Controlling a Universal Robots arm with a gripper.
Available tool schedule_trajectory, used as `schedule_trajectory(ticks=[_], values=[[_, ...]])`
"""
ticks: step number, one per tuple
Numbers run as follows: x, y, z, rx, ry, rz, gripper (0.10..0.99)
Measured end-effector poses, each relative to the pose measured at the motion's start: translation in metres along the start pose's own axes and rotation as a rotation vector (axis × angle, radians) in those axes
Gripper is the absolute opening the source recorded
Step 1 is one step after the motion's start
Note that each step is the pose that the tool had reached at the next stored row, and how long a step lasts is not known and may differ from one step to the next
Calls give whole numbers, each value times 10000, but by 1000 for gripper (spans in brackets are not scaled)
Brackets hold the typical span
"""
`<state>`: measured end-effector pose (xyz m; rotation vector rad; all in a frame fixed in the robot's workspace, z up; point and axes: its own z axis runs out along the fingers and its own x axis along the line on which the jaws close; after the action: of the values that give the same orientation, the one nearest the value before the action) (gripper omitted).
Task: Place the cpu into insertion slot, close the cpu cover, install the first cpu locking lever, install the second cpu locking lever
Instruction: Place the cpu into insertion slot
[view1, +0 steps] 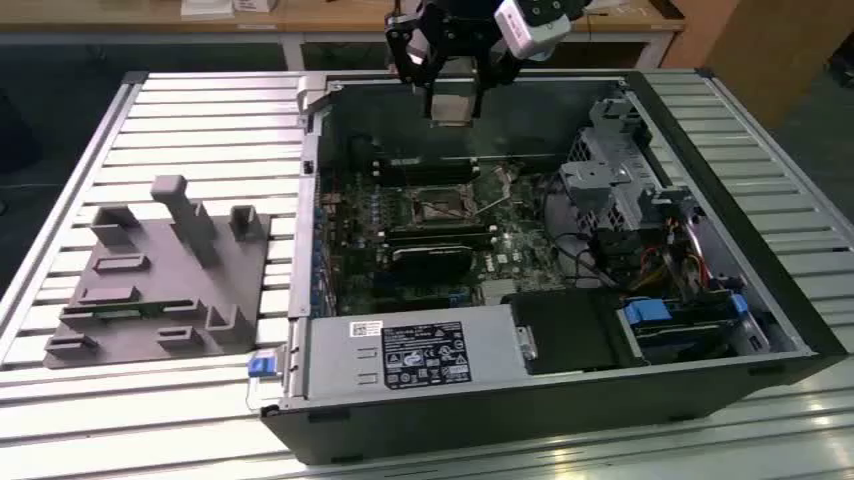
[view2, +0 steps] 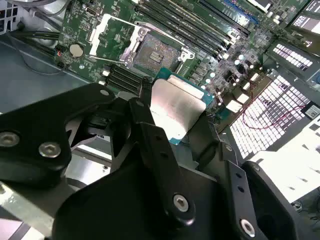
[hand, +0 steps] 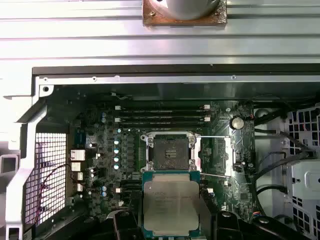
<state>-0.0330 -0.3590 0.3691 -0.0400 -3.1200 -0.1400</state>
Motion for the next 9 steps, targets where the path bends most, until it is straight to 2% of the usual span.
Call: schedule_trajectory(ticks=[9], values=[[0,0,0,0,0,0,537]])
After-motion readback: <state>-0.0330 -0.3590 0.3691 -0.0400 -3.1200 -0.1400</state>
